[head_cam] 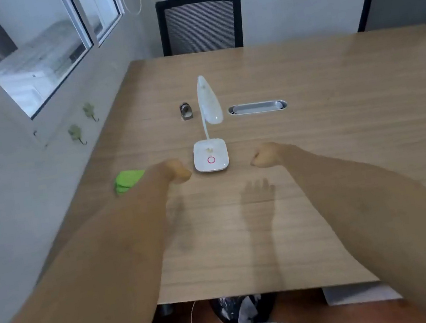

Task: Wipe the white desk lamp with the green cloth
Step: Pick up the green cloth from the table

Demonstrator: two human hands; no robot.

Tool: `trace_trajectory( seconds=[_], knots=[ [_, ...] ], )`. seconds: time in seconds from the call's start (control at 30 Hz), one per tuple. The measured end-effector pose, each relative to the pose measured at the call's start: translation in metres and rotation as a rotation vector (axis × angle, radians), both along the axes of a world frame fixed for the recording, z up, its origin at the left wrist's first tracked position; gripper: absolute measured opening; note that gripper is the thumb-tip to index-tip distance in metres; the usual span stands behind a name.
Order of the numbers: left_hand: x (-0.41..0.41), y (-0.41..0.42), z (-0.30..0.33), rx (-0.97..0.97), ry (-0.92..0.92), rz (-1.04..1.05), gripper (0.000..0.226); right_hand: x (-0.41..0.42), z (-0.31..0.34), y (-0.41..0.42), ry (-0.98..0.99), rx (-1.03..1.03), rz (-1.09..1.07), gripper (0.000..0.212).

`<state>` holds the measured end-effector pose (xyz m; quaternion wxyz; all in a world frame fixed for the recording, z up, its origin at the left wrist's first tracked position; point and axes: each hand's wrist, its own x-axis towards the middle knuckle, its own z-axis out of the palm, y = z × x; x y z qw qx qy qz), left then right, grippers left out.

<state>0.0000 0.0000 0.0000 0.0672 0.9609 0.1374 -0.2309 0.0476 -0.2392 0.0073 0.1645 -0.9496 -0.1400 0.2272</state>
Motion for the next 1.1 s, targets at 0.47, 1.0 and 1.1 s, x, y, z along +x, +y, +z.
trace_trajectory(
  seconds=[0.47, 1.0, 1.1],
  knots=[
    [-0.045, 0.108, 0.005, -0.003, -0.185, 0.255, 0.053, -0.005, -0.045, 0.128, 0.057, 0.229, -0.169, 0.031],
    [-0.03, 0.156, -0.07, -0.426, -0.414, 0.683, 0.043, 0.019, -0.091, 0.241, 0.46, 0.546, -0.702, 0.03],
    [-0.027, 0.156, -0.069, -0.522, -0.418, 0.794, 0.043, 0.019, -0.091, 0.244, 0.468, 0.543, -0.732, 0.034]
  ],
)
